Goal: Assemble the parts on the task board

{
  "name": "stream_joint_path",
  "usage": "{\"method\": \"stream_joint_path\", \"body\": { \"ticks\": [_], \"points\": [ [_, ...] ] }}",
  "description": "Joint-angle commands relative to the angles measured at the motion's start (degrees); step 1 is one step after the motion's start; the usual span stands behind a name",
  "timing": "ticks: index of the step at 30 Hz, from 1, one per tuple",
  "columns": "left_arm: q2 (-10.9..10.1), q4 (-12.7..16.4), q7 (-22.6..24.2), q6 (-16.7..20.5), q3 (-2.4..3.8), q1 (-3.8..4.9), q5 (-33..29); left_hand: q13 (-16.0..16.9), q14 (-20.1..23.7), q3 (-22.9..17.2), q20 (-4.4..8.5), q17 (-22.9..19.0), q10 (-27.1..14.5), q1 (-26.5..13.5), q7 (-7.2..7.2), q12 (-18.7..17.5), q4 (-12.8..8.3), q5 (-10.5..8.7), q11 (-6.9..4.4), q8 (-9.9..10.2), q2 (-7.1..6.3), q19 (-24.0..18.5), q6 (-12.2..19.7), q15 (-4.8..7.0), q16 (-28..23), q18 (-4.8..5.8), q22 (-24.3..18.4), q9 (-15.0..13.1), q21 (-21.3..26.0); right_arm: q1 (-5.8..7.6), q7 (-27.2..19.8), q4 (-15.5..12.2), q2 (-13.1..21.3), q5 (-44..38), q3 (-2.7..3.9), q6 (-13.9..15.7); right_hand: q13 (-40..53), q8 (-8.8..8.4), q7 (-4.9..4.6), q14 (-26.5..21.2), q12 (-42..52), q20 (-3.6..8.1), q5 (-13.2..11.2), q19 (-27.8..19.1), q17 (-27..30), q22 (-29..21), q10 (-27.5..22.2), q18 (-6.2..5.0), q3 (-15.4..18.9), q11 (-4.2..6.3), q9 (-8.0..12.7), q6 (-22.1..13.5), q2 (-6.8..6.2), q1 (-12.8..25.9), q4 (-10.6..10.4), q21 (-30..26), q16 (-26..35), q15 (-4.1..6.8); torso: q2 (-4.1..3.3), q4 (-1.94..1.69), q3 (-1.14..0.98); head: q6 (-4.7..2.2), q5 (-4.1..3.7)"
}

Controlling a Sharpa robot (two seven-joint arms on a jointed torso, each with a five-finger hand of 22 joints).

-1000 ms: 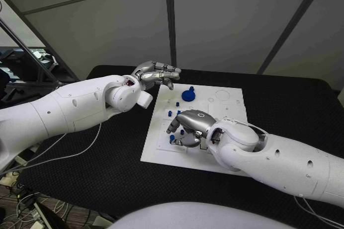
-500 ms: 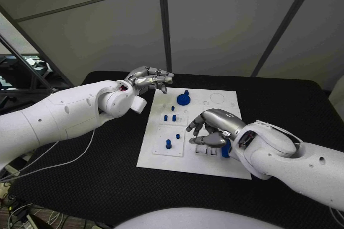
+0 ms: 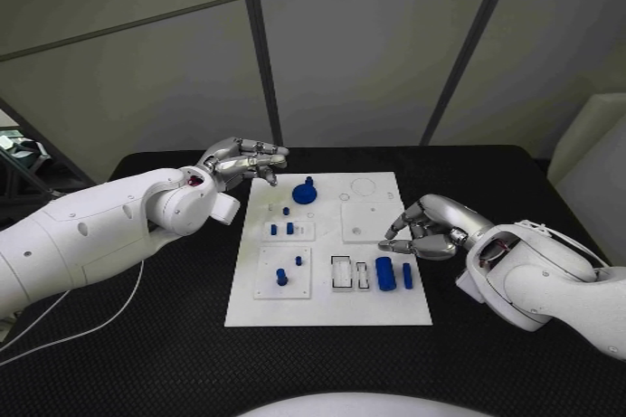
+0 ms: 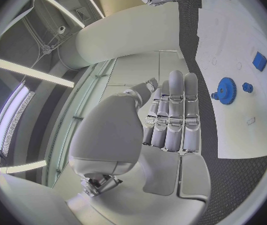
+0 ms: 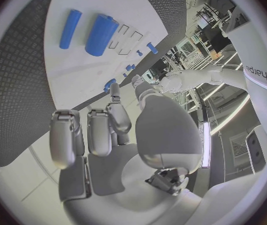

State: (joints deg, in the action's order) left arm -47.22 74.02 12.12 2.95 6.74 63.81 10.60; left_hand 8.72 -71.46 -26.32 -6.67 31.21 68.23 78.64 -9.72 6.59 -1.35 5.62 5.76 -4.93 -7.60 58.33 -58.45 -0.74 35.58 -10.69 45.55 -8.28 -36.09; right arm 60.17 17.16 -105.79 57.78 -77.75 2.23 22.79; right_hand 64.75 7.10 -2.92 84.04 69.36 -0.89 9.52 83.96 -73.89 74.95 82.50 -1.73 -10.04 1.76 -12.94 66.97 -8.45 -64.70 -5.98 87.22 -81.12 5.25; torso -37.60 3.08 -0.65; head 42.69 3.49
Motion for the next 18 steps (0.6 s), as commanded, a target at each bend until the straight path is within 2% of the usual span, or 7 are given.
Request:
{"method": "stream_joint_path", "body": {
  "ticks": [1, 6, 10, 15, 16, 18],
  "points": [
    [0.1, 0.2, 0.6, -0.3, 0.00, 0.03, 0.0, 0.1, 0.0, 0.4, -0.34, -0.1, -0.4, -0.6, -0.05, -0.2, 0.1, -0.29, -0.09, 0.3, -0.16, 0.1, 0.1, -0.28, -0.4, 0.27, -0.1, -0.1, 0.3, -0.23, 7.1, -0.7, 0.7, -3.2, 0.05, -0.3, 2.8, -0.07, -0.03, 3.2, 2.2, 0.06, -0.1, 4.8, -1.0, 12.0, 0.0, 0.95, 0.9, -0.25, -1.3, -0.4, -1.23, 0.1, -2.4, 0.4, -0.6, 0.13, 0.10, 0.44, 0.04, 0.32, -1.05],
    [0.0, 0.3, 0.6, -0.3, -0.02, 0.01, 0.0, 0.1, 0.0, 0.4, -0.34, -0.1, -0.4, -0.6, -0.05, -0.2, 0.1, -0.29, -0.09, 0.3, -0.16, 0.1, 0.1, -0.28, -0.4, 0.27, -0.1, -0.1, 0.3, -1.13, 11.4, -0.6, 0.5, -5.6, 0.04, -1.6, 4.2, -0.52, -0.14, 3.2, 3.1, -0.10, -0.2, 4.9, -1.4, 12.3, -0.7, 1.02, 3.8, -0.46, -3.6, -1.4, -2.37, 0.2, -7.1, 0.6, -1.0, 0.04, 0.12, 0.49, 0.11, 0.57, -1.43],
    [-0.1, 0.3, 0.7, -0.3, -0.03, 0.00, 0.0, 0.1, 0.0, 0.4, -0.34, -0.1, -0.5, -0.6, -0.04, -0.2, 0.1, -0.31, -0.09, 0.3, -0.14, 0.1, 0.1, -0.28, -0.4, 0.27, -0.1, -0.1, 0.3, -2.42, 13.6, -0.5, -0.3, -6.6, 0.04, -2.4, 4.7, -0.90, -0.34, 3.1, 3.1, -0.22, 0.2, 4.9, -1.5, 12.2, -1.1, 1.01, 7.4, -0.62, -5.5, -2.2, -2.97, -0.6, -10.5, 0.6, -1.1, -0.17, 0.13, 0.35, 0.08, 0.91, -1.68],
    [-0.2, 0.4, 0.7, -0.3, -0.04, 0.00, 0.0, 0.1, 0.0, 0.4, -0.34, -0.1, -0.5, -0.6, -0.04, -0.2, 0.1, -0.31, -0.09, 0.3, -0.14, 0.1, 0.1, -0.28, -0.4, 0.27, -0.1, -0.1, 0.3, -3.19, 14.9, 0.3, -1.7, -7.4, 0.03, -3.1, 5.0, -1.09, -0.41, 3.1, 3.1, -0.33, 0.3, 4.9, -1.6, 12.2, -1.3, 1.00, 9.7, -0.72, -6.7, -2.6, -2.85, -0.5, -10.8, 0.6, -1.1, -0.19, 0.09, 0.21, 0.14, 1.03, -1.82],
    [-0.2, 0.4, 0.7, -0.3, -0.04, 0.00, 0.0, 0.1, 0.0, 0.4, -0.34, -0.1, -0.5, -0.6, -0.04, -0.2, 0.1, -0.31, -0.09, 0.3, -0.14, 0.1, 0.1, -0.28, -0.4, 0.27, -0.1, -0.1, 0.3, -3.33, 15.1, 0.5, -2.0, -7.6, 0.03, -3.2, 5.0, -1.09, -0.41, 3.1, 3.1, -0.33, 0.3, 4.9, -1.6, 12.2, -1.3, 1.00, 9.7, -0.72, -6.7, -2.6, -2.85, -0.5, -10.8, 0.6, -1.1, -0.19, 0.08, 0.27, 0.17, 0.94, -2.17],
    [-0.2, 0.4, 0.7, -0.3, -0.04, -0.01, 0.0, 0.1, 0.0, 0.4, -0.34, -0.1, -0.5, -0.6, -0.04, -0.2, 0.1, -0.31, -0.09, 0.3, -0.14, 0.1, 0.1, -0.28, -0.4, 0.27, -0.1, -0.1, 0.3, -3.55, 15.5, 0.8, -2.4, -7.9, 0.03, -3.5, 5.1, -1.10, -0.42, 3.1, 3.1, -0.34, 0.3, 4.9, -1.6, 12.2, -1.3, 1.01, 9.9, -0.73, -6.8, -2.7, -2.82, -0.5, -10.8, 0.6, -1.1, -0.20, 0.06, 0.31, 0.16, 0.86, -2.36]
  ]
}}
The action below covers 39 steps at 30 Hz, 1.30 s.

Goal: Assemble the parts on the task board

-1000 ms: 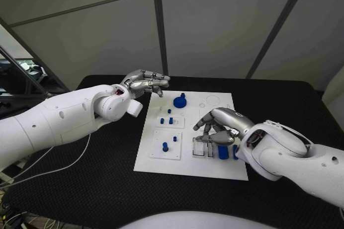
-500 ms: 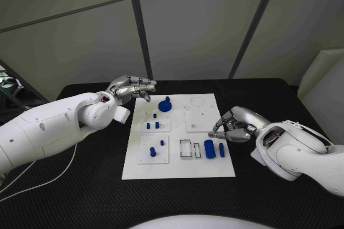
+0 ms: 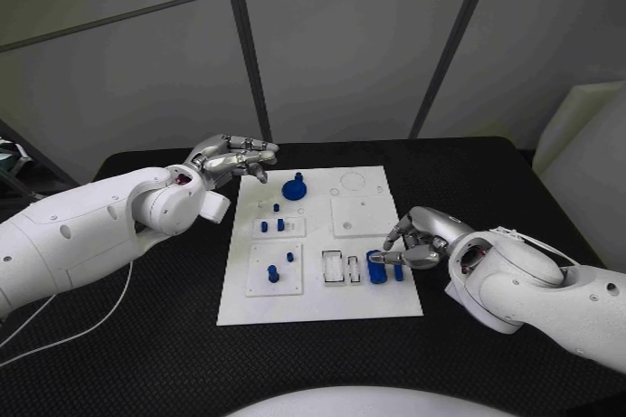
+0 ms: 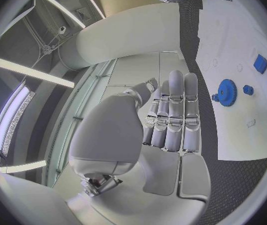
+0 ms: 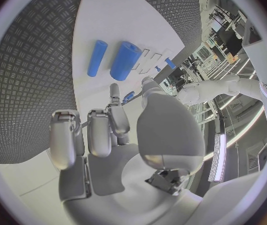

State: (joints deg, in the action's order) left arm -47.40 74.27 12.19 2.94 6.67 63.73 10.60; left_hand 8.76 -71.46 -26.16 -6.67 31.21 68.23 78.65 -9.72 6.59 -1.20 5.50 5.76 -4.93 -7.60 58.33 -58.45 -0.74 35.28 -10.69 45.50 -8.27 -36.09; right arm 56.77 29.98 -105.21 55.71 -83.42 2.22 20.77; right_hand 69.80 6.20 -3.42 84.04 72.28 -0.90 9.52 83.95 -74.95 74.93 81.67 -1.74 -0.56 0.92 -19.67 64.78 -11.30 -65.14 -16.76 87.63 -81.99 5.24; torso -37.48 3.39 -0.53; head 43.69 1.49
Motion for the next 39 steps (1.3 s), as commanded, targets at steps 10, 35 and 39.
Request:
{"method": "stream_joint_path", "body": {
  "ticks": [10, 35, 39],
  "points": [
    [0.0, 0.1, 0.4, -0.7, 0.03, 0.06, 0.0, 0.1, 0.0, 0.3, -0.35, -0.1, -0.5, -0.6, -0.04, -0.2, 0.0, -0.21, -0.09, 0.3, -0.14, 0.1, 0.1, -0.28, -0.1, 0.26, -0.1, -0.1, 0.3, -1.05, 3.7, 1.5, -2.3, -3.3, 0.03, -3.3, 0.4, -0.22, 0.08, 3.1, 0.5, -0.35, 0.3, 4.9, -0.6, 12.4, -0.3, 1.05, 0.8, 0.10, -0.4, -0.5, 0.15, 0.0, 0.0, 0.3, -0.3, -0.20, -0.07, 0.09, 0.04, 0.39, 0.43],
    [0.2, 0.0, 0.1, -0.5, 0.01, 0.03, 0.0, 0.1, 0.0, 0.3, -0.36, -0.1, -0.5, -0.7, -0.04, -0.2, 0.0, -0.26, -0.09, 0.3, -0.14, 0.2, 0.2, -0.29, -0.2, 0.26, -0.1, -0.1, 0.4, -2.10, 6.2, 3.2, -5.2, -6.3, -0.06, -7.0, 3.1, 1.22, 0.99, 3.4, 2.4, 0.02, 0.7, 5.4, -2.1, 13.6, 0.6, 1.35, 1.0, 0.83, -4.6, 1.9, 1.85, -4.1, 0.2, 1.2, -1.1, 0.31, -0.03, 0.11, 0.02, 0.52, 1.06],
    [0.2, 0.0, 0.0, -0.5, 0.00, 0.02, 0.0, 0.1, 0.0, 0.3, -0.36, -0.1, -0.5, -0.7, -0.04, -0.2, 0.0, -0.26, -0.09, 0.3, -0.14, 0.2, 0.2, -0.29, -0.2, 0.26, -0.1, -0.1, 0.4, -2.11, 6.1, 2.9, -5.2, -6.3, -0.06, -4.4, 3.9, 1.52, 1.22, 3.5, 3.0, 0.20, 0.8, 5.5, -2.4, 13.9, 1.0, 1.42, 0.9, 1.05, -5.6, 2.3, 2.41, -4.6, 0.2, 1.4, -1.3, 0.49, -0.01, 0.08, 0.05, 0.54, 1.20]
  ]
}}
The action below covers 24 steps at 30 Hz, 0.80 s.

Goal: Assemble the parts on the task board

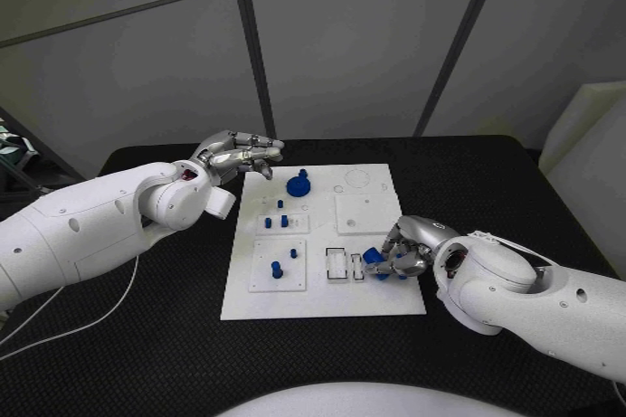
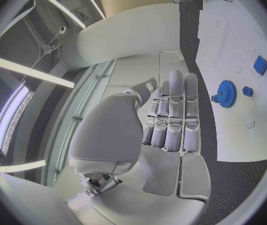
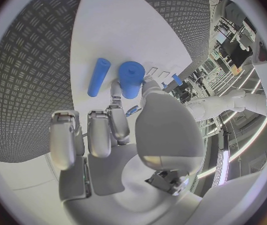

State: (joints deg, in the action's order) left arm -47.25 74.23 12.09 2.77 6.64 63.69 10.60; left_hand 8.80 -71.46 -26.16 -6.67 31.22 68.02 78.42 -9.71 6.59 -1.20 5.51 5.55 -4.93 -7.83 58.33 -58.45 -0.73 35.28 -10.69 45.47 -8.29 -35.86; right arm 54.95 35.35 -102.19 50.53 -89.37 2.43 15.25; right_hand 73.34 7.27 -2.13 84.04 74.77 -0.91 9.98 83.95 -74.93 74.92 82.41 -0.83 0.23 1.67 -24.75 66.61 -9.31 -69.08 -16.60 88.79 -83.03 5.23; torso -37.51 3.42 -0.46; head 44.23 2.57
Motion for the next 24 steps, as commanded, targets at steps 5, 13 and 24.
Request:
{"method": "stream_joint_path", "body": {
  "ticks": [5, 13, 24],
  "points": [
    [0.1, 0.1, 0.1, -0.3, 0.02, 0.03, 0.0, 0.1, 0.0, 0.3, -0.36, -0.1, -0.3, -0.5, -0.04, -0.2, 0.0, -0.26, 0.12, 0.3, 0.09, 0.2, 0.2, -0.29, -0.2, 0.26, -0.1, -0.1, 0.2, -0.30, -0.2, -1.3, 0.5, -0.2, -0.26, 6.4, 0.9, 0.59, 0.05, 3.5, 0.9, 0.33, 0.5, 5.7, -2.7, 14.2, 0.5, 0.61, -0.2, 0.43, -1.3, 0.7, 0.93, -1.1, 0.1, 0.5, -0.4, 0.61, 0.03, 0.07, -0.06, -0.09, 0.21],
    [0.1, 0.1, 0.1, -0.3, -0.01, -0.02, 0.0, 0.1, 0.0, 0.3, -0.36, -0.1, -0.3, -0.5, -0.04, -0.2, 0.0, -0.26, 0.12, 0.3, 0.09, 0.2, 0.2, -0.29, -0.2, 0.26, -0.1, -0.1, 0.2, -0.27, -2.6, -4.4, 1.3, 1.3, -0.20, 13.1, 1.5, 1.01, 0.35, 3.7, 1.3, 0.54, 0.5, 5.9, -3.6, 14.8, 0.8, 0.75, -0.2, 0.69, -2.6, 1.4, 1.66, -0.5, 0.0, 1.0, -1.0, 0.82, 0.01, -0.09, 0.07, -0.31, 0.19],
    [0.1, 0.2, 0.1, -0.4, -0.04, -0.03, 0.0, 0.1, 0.0, 0.3, -0.36, -0.1, -0.3, -0.5, -0.04, -0.2, 0.0, -0.26, 0.12, 0.3, 0.09, 0.2, 0.2, -0.29, -0.2, 0.26, -0.1, -0.1, 0.2, -0.26, -1.1, -3.0, -2.5, 3.2, -0.14, 7.9, 1.2, 1.17, 0.61, 3.6, 0.8, 0.72, 0.4, 5.8, -3.3, 14.4, 0.7, 0.66, 0.1, 0.89, -4.1, 1.8, 2.17, 1.5, -0.2, 0.7, -0.8, 0.99, -0.02, 0.02, 0.06, -0.09, 0.59]
  ]
}}
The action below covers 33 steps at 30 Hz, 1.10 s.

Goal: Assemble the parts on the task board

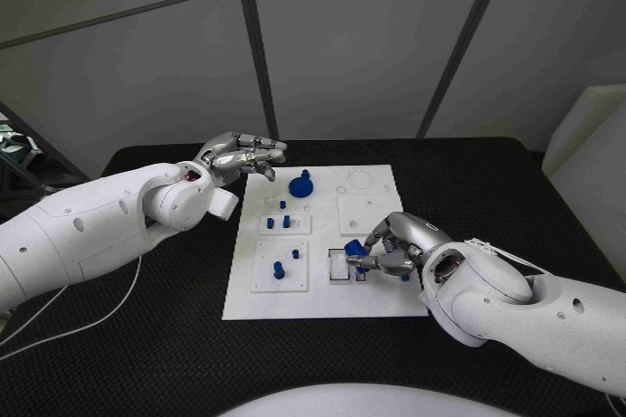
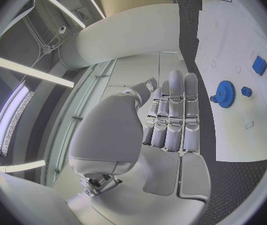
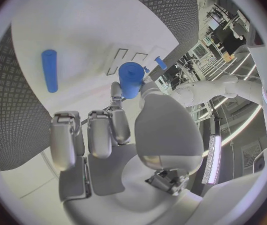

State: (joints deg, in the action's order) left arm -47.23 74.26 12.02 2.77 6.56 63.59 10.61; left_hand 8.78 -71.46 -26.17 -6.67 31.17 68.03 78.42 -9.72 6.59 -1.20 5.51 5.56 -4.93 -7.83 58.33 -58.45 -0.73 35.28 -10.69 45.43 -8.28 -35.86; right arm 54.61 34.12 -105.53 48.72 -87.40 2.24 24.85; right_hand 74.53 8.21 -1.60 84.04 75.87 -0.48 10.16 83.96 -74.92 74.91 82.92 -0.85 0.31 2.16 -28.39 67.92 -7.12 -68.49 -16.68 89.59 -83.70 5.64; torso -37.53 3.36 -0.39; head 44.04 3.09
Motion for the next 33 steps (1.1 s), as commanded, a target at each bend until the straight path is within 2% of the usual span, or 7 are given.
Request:
{"method": "stream_joint_path", "body": {
  "ticks": [1, 10, 18, 22, 26, 29, 33],
  "points": [
    [0.1, 0.2, 0.1, -0.4, 0.04, 0.07, 0.0, 0.1, 0.0, 0.3, -0.36, -0.1, -0.3, -0.5, -0.04, -0.2, 0.0, -0.26, 0.11, 0.3, 0.09, 0.2, 0.2, -0.29, -0.2, 0.26, -0.1, -0.1, 0.2, 0.09, 0.3, 0.6, -1.1, 1.4, 0.06, -2.1, 0.0, 0.23, 0.12, 3.6, -0.3, 0.33, 0.3, 5.8, -3.3, 14.4, 0.1, 0.67, 0.1, 0.45, -0.8, 0.5, 0.06, 1.4, -0.1, -0.1, -0.1, 0.60, -0.01, 0.04, 0.02, 0.13, 0.10],
    [0.0, 0.3, 0.0, -0.5, 0.03, 0.08, 0.0, 0.1, -0.1, 0.3, -0.36, -0.1, -0.4, -0.4, -0.04, -0.2, 0.0, -0.24, 0.11, 0.4, 0.13, 0.2, 0.2, -0.28, -0.3, 0.24, -0.1, -0.1, 0.3, 0.11, 1.9, 2.5, -3.9, 2.0, 0.08, -6.1, 0.2, 0.59, 0.56, 3.5, -0.5, 0.55, 0.3, 5.8, -3.1, 14.5, 0.2, 0.69, 0.0, 0.78, -3.2, 1.3, 0.17, 5.5, -0.3, -0.1, 0.0, 0.87, -0.02, 0.06, 0.01, 0.37, 0.27],
    [0.0, 0.3, 0.0, -0.5, 0.03, 0.09, 0.0, 0.1, -0.1, 0.3, -0.36, -0.1, -0.4, -0.4, -0.04, -0.2, 0.0, -0.24, 0.11, 0.4, 0.13, 0.2, 0.2, -0.28, -0.3, 0.24, -0.1, -0.1, 0.3, 0.11, 3.3, 3.7, -5.2, 1.8, 0.09, -6.0, 0.3, 0.75, 0.76, 3.6, -0.5, 0.71, 0.1, 5.8, -3.2, 14.6, 0.3, 0.71, 0.1, 0.95, -4.6, 1.6, -0.67, 7.4, -0.3, 0.0, 0.0, 1.04, 0.04, 0.10, -0.04, 0.41, 0.48],
    [0.0, 0.3, 0.0, -0.5, 0.03, 0.09, 0.0, 0.1, -0.1, 0.3, -0.36, -0.1, -0.4, -0.4, -0.04, -0.2, 0.0, -0.24, 0.11, 0.4, 0.13, 0.2, 0.2, -0.28, -0.3, 0.24, -0.1, -0.1, 0.3, 0.11, 3.6, 4.1, -5.7, 1.7, 0.09, -5.6, 0.4, 0.60, 0.77, 3.5, -0.7, 0.79, -4.5, 5.8, -3.2, 14.5, 0.2, 0.69, 0.7, 0.96, -5.9, 1.4, -1.88, 9.9, -0.3, -0.1, 0.0, 1.08, 0.03, 0.10, -0.05, 0.38, 0.50],
    [-0.1, 0.4, 0.0, -0.5, 0.03, 0.09, 0.0, 0.1, -0.1, 0.3, -0.36, -0.1, -0.4, -0.4, -0.04, -0.2, 0.0, -0.24, 0.11, 0.4, 0.13, 0.2, 0.2, -0.28, -0.3, 0.24, -0.1, -0.1, 0.3, 0.11, 4.0, 4.4, -5.9, 1.4, 0.10, -5.0, 0.1, 0.38, 0.71, 3.5, -1.1, 0.85, -7.4, 5.7, -2.9, 14.3, 0.1, 0.63, 2.6, 0.95, -6.9, 0.9, -3.69, 12.1, -0.4, -0.3, 0.2, 1.11, 0.03, 0.12, -0.04, 0.30, 0.54],
    [-0.1, 0.4, 0.0, -0.5, 0.03, 0.09, 0.0, 0.1, -0.1, 0.3, -0.36, -0.1, -0.4, -0.4, -0.04, -0.2, 0.0, -0.24, 0.11, 0.4, 0.13, 0.2, 0.2, -0.28, -0.3, 0.24, -0.1, -0.1, 0.3, 0.11, 4.2, 4.5, -6.1, 1.3, 0.10, -4.5, 0.0, 0.24, 0.71, 3.4, -1.4, 0.95, -7.4, 5.6, -2.7, 14.1, -0.1, 0.58, 7.6, 0.97, -7.6, 0.6, -3.26, 14.1, -0.4, -0.4, 0.4, 1.16, 0.05, 0.12, -0.03, 0.20, 0.54],
    [-0.2, 0.4, 0.0, -0.4, 0.03, 0.10, 0.0, 0.1, -0.1, 0.3, -0.36, -0.1, -0.4, -0.4, -0.04, -0.2, 0.0, -0.24, 0.11, 0.4, 0.13, 0.2, 0.2, -0.28, -0.3, 0.24, -0.1, -0.1, 0.3, 0.11, 4.1, 4.5, -6.1, 1.1, 0.10, -3.9, -0.1, 0.19, 0.71, 3.4, -1.6, 0.99, -7.4, 5.6, -2.7, 14.1, -0.1, 0.58, 9.9, 0.98, -8.3, 0.5, -3.90, 17.0, -0.5, -0.4, 0.4, 1.17, 0.04, 0.16, -0.05, 0.16, 0.58]
  ]
}}
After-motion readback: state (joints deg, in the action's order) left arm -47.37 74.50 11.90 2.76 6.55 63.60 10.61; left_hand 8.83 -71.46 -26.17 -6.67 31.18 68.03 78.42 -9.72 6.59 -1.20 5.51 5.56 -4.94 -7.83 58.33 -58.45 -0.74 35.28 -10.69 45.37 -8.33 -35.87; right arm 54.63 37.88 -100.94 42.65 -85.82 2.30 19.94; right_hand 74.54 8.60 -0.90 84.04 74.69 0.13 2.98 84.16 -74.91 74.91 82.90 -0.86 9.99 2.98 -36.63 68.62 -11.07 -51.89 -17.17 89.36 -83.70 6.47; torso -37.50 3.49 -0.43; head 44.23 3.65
